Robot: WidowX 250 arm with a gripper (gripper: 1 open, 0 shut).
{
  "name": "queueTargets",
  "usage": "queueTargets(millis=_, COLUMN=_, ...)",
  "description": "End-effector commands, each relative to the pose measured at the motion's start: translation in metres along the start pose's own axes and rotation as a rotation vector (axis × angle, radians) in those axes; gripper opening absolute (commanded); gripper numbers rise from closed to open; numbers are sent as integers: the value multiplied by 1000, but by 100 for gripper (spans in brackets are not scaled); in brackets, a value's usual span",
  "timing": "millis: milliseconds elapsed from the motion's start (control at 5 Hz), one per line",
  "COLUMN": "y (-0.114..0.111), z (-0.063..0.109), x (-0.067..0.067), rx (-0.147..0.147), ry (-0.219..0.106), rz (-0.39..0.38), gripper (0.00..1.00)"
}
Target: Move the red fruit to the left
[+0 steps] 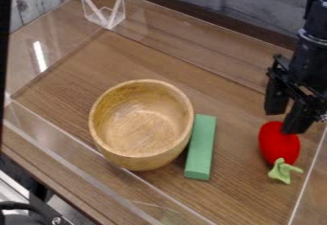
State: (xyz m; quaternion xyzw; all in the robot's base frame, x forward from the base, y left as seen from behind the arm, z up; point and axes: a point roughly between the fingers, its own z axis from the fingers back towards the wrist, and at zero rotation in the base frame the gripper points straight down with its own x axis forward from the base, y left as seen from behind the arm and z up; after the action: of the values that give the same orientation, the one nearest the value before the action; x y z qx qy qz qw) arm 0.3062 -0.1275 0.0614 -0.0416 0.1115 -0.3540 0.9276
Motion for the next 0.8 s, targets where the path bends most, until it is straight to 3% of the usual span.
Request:
queueTargets(millis=0, y=5, z=35, x=0, rx=36, ry=-79, rz=11, gripper=0)
queueTargets(millis=200, y=1, z=59, x=-4, rx=68, ry=-121, rz=37, gripper=0)
queueTargets(millis=400, y=-2, z=62, x=-4, rx=74, ry=-130, rz=35, gripper=0)
queueTargets(millis=600, y=0, z=48, x=-4, rx=64, ry=-115, rz=27, gripper=100)
